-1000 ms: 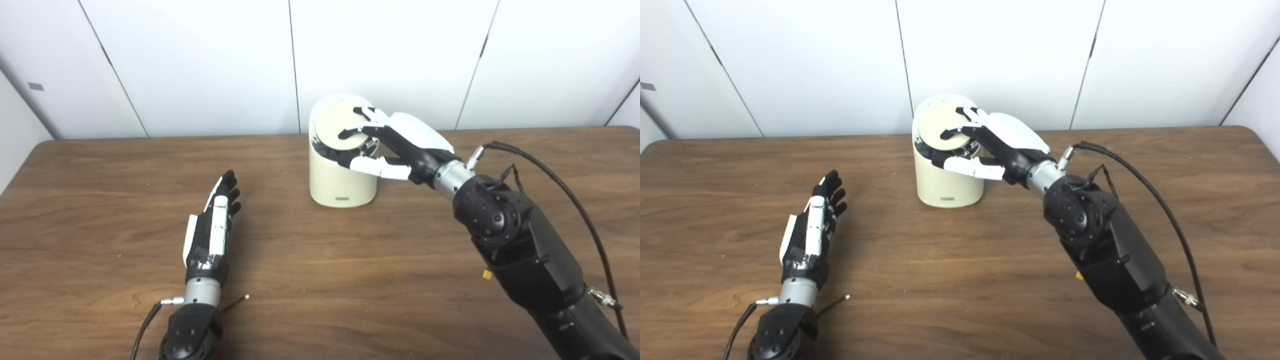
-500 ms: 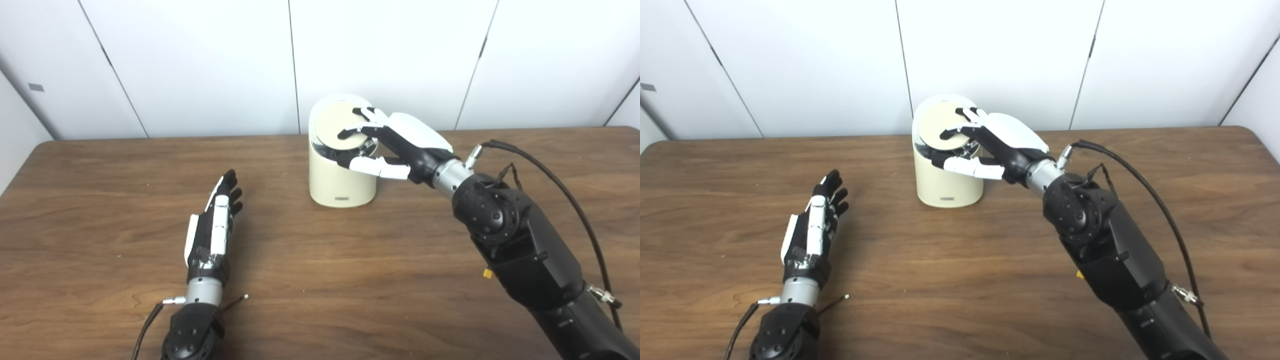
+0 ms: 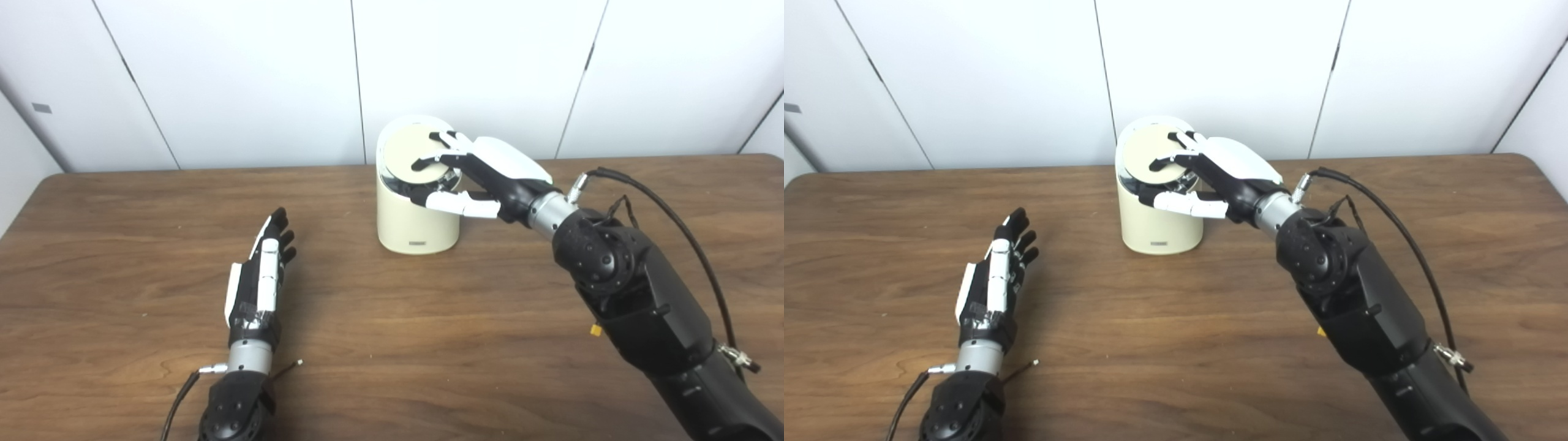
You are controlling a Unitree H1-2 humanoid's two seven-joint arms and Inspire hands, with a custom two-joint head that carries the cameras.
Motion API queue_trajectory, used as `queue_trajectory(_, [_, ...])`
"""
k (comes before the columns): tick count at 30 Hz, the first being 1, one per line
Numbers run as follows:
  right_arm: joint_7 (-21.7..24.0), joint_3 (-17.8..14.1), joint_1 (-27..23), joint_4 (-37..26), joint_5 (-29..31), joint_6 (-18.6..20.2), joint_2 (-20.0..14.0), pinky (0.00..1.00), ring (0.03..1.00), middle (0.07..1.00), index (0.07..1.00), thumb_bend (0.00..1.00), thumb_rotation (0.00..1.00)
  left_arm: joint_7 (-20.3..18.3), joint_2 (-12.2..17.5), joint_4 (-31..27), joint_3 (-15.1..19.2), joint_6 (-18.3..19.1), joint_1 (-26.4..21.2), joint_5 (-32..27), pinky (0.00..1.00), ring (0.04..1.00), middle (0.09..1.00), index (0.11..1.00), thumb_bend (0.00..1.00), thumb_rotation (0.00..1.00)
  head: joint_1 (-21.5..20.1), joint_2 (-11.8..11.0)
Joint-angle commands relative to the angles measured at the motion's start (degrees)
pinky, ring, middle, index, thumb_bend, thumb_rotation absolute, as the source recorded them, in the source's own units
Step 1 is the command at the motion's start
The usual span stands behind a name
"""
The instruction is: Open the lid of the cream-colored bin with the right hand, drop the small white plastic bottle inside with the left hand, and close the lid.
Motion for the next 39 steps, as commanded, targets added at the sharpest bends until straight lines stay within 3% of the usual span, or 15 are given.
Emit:
queue_trajectory(1, [1.65,0.05,-0.15,0.92,-0.27,2.06,-0.47,1.00,1.000,1.000,0.795,0.59,1.00,0.11,-0.17,-1.66,-0.20,-0.82,-1.88,0.39,0.93,0.939,0.960,0.955,0.56,1.00,-0.03,0.11])
queue_trajectory(14, [0.71,-3.06,-1.28,-6.91,1.20,1.94,0.26,0.97,1.000,1.000,0.816,0.59,1.00,-0.31,0.28,-1.85,-0.19,-0.62,-1.55,0.14,0.97,0.949,0.962,0.957,0.54,1.00,0.03,0.33])
queue_trajectory(23, [1.25,-6.38,0.13,-11.40,0.67,3.97,0.75,0.95,1.000,1.000,0.830,0.59,1.00,-0.58,0.57,-2.00,-0.05,-0.65,-1.32,-0.39,0.97,0.944,0.962,0.961,0.54,1.00,0.30,-0.13])
queue_trajectory(29, [0.86,-10.07,4.82,-13.43,0.72,3.94,-0.11,1.00,1.000,1.000,0.873,0.56,1.00,-0.85,1.28,-2.46,-0.16,-0.61,-0.89,0.00,0.95,0.947,0.960,0.960,0.51,1.00,0.89,-0.40])
queue_trajectory(34, [-1.04,-14.26,10.13,-14.69,1.79,3.91,0.35,0.93,1.000,1.000,0.902,0.55,1.00,-1.41,2.01,-2.79,0.63,-0.85,-0.13,-1.51,0.92,0.951,0.962,0.960,0.51,1.00,1.01,-0.12])
queue_trajectory(39, [-6.03,-20.84,16.50,-13.74,9.60,1.35,2.76,0.94,0.987,0.990,0.925,0.51,1.00,-2.27,3.18,-3.07,1.94,-0.91,0.93,-2.86,0.94,0.951,0.955,0.952,0.51,0.98,1.03,-0.04])
